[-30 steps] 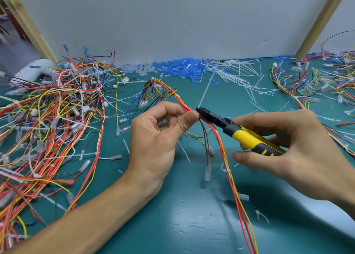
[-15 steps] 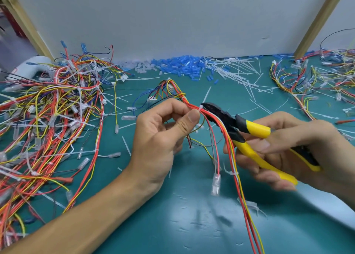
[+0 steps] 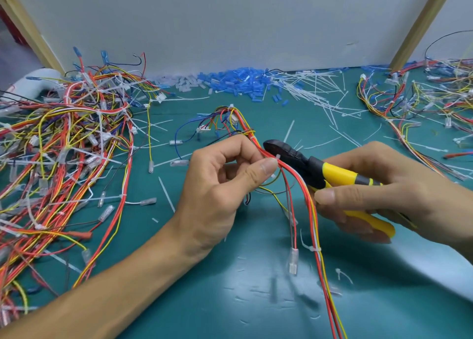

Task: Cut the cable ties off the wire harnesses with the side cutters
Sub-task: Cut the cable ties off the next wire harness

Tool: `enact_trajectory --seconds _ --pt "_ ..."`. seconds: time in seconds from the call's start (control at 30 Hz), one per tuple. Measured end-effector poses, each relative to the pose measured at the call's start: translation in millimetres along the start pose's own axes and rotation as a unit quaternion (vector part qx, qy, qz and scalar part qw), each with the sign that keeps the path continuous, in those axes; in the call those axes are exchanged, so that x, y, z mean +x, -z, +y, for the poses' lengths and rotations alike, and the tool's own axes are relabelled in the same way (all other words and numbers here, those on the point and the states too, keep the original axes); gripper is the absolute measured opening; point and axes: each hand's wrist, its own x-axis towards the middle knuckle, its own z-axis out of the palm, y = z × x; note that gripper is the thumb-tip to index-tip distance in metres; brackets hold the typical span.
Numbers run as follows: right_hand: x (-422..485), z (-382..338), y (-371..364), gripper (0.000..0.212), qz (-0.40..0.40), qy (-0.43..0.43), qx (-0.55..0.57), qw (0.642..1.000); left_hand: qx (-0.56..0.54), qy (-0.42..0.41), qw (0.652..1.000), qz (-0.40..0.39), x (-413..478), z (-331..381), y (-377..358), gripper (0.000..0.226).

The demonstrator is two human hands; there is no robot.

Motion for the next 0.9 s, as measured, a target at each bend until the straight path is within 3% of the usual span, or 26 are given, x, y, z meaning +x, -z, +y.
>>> enact_trajectory --seconds 0.13,0.43,0.9 --pt "3 2 -2 0.051 -0.008 0.003 -0.005 1.0 -0.004 0.006 1.0 0.003 0 0 0 0.025" --pt "3 0 -1 0.041 -0.009 0.012 -0.003 1.0 -0.027 0.019 0.999 -0.011 -3 3 0 0.023" --pt "-2 -9 -3 0.014 0.021 0.018 -0.054 0.998 -0.051 0.032 0.998 -0.022 -3 3 0 0.023"
